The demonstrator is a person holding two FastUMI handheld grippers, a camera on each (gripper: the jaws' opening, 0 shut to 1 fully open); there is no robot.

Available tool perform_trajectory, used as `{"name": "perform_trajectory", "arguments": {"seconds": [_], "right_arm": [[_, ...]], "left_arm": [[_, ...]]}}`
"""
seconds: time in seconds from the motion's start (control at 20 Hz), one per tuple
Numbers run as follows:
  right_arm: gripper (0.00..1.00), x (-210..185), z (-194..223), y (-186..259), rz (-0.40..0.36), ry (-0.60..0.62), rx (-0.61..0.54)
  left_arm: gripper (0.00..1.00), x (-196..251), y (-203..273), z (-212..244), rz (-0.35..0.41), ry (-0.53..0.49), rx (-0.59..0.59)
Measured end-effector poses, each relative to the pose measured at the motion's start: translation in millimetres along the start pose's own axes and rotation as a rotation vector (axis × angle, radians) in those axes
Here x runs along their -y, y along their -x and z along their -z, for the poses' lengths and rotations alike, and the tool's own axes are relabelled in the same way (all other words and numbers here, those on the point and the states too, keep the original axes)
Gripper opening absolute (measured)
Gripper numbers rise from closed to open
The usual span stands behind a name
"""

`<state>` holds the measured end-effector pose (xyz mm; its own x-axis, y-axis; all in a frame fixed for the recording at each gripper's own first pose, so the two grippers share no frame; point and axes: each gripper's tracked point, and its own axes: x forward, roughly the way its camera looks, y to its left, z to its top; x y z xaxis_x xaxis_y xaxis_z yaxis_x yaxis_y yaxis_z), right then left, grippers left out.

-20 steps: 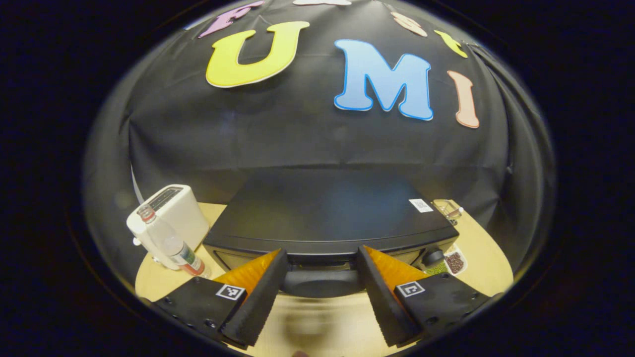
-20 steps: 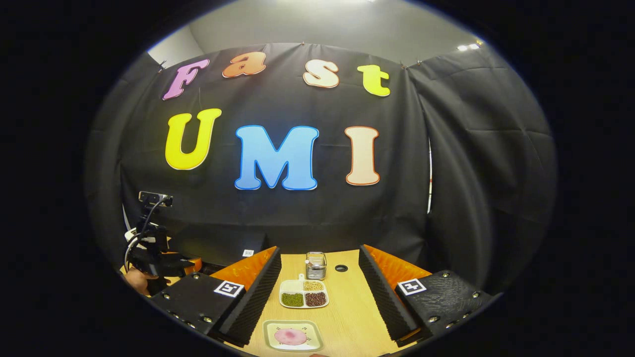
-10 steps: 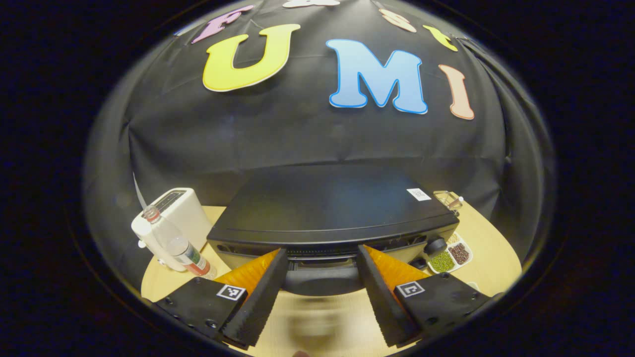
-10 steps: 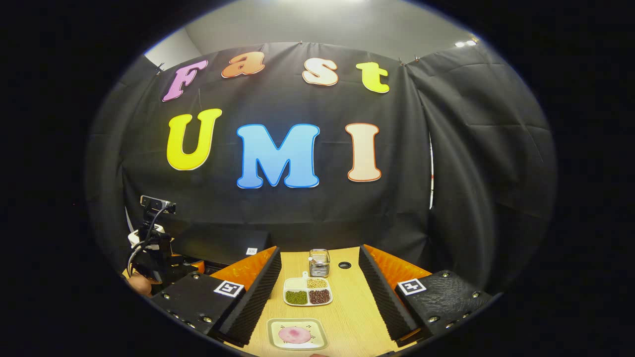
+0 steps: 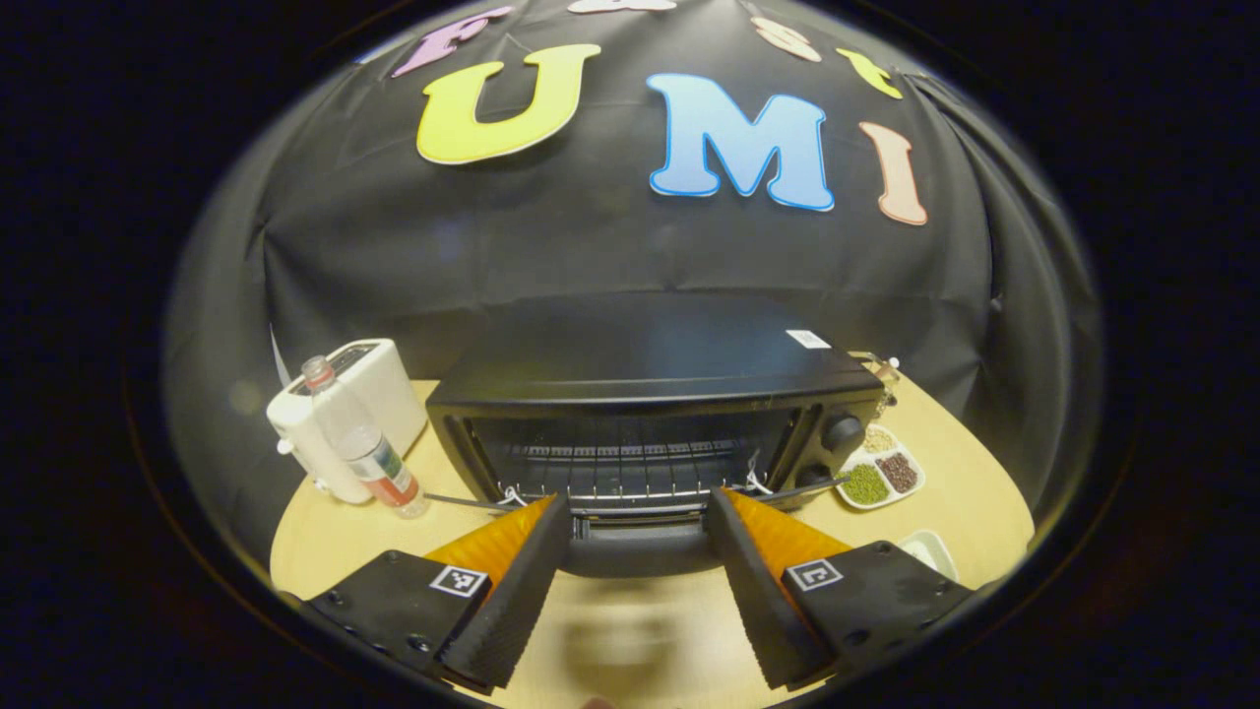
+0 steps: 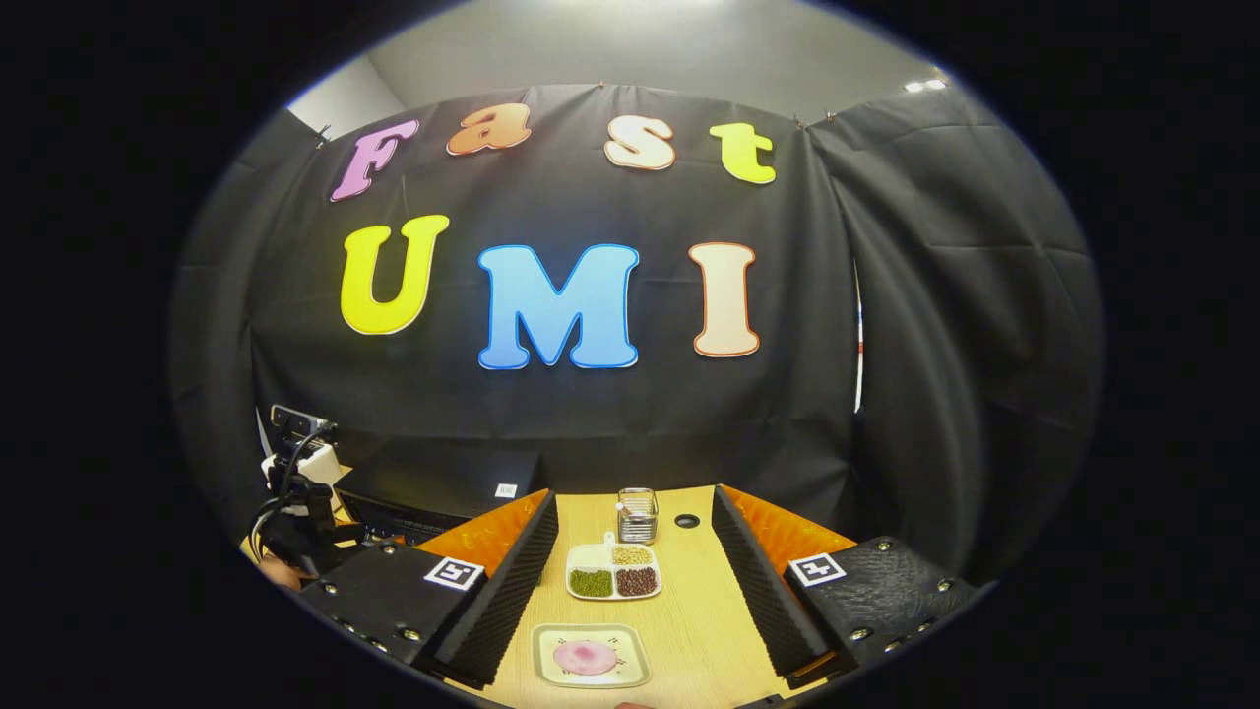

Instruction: Open the electric oven with the left hand, put the food in, and close the electric oven.

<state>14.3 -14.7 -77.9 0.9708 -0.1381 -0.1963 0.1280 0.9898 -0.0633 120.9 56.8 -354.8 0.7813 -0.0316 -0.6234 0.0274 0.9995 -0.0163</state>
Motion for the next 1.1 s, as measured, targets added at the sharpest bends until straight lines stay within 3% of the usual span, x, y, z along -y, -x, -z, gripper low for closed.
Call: {"name": "perform_trajectory", "arguments": {"seconds": [0.05, 0.2, 0.35, 0.45, 0.65, 0.7, 0.75, 0.9, 1.1], "right_arm": [[0.97, 0.2, 0.6, 1.2, 0.0, 0.0, -0.003], [0.97, 1.3, 3.7, 5.1, -0.002, 0.002, -0.011], [0.97, 4.7, 5.5, 8.1, 0.002, 0.008, -0.014], [0.97, 6.7, 6.4, 9.5, 0.005, 0.005, -0.018], [0.97, 6.7, 12.8, 10.4, 0.004, 0.002, -0.036], [0.97, 7.0, 14.8, 11.1, 0.003, 0.001, -0.041], [0.97, 6.5, 15.6, 11.4, 0.002, 0.001, -0.046], [0.97, 9.0, 21.6, 9.7, -0.001, 0.016, -0.062], [0.97, 9.9, 52.7, 1.0, -0.041, 0.028, -0.171]], "left_arm": [[0.99, 0.5, 2.7, 5.2, -0.003, 0.001, -0.005], [0.99, 1.6, 8.0, 17.9, -0.011, -0.014, -0.018], [0.9, 2.3, 12.1, 32.6, -0.011, -0.026, -0.039], [0.95, 2.7, 13.9, 42.8, -0.01, -0.025, -0.057], [0.95, 4.8, 14.4, 76.0, -0.004, -0.042, -0.121], [0.9, 5.1, 15.5, 84.6, -0.002, -0.038, -0.141], [0.95, 1.8, 19.7, 88.5, -0.01, -0.033, -0.151], [1.0, -3.4, 27.0, 74.9, -0.023, -0.006, -0.114], [0.9, -4.0, 49.9, 29.1, -0.023, -0.022, -0.003]]}}
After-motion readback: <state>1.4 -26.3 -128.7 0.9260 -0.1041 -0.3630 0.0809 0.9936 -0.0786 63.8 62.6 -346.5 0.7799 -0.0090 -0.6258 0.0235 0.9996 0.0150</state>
